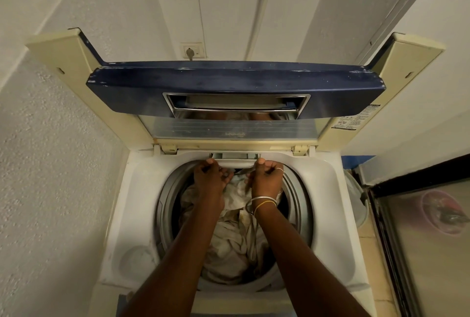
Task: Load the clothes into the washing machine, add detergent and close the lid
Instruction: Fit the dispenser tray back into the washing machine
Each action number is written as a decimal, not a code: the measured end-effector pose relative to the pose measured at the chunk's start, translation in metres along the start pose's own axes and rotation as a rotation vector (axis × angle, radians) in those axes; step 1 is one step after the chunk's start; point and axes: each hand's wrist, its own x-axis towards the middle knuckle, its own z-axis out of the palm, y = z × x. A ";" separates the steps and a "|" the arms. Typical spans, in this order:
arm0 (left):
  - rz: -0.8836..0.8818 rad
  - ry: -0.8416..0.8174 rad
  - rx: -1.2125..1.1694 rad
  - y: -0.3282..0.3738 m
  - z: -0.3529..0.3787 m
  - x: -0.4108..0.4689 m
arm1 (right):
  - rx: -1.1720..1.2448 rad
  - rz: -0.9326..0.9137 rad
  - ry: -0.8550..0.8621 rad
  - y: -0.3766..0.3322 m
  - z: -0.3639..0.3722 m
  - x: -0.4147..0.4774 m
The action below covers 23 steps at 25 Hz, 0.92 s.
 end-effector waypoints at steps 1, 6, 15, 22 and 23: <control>-0.002 -0.009 0.000 -0.002 -0.001 -0.001 | 0.061 0.087 -0.039 0.003 0.002 -0.001; 0.009 -0.069 -0.038 -0.006 -0.001 -0.006 | 0.254 0.230 -0.070 0.004 0.012 -0.009; 0.046 0.002 -0.065 -0.016 0.008 0.008 | 0.241 0.190 0.031 0.009 0.030 -0.008; 0.057 -0.120 0.004 -0.014 -0.002 0.004 | 0.268 0.194 -0.093 0.006 0.016 -0.010; 0.054 -0.125 0.017 -0.013 -0.004 0.003 | 0.262 0.189 -0.093 0.009 0.014 -0.010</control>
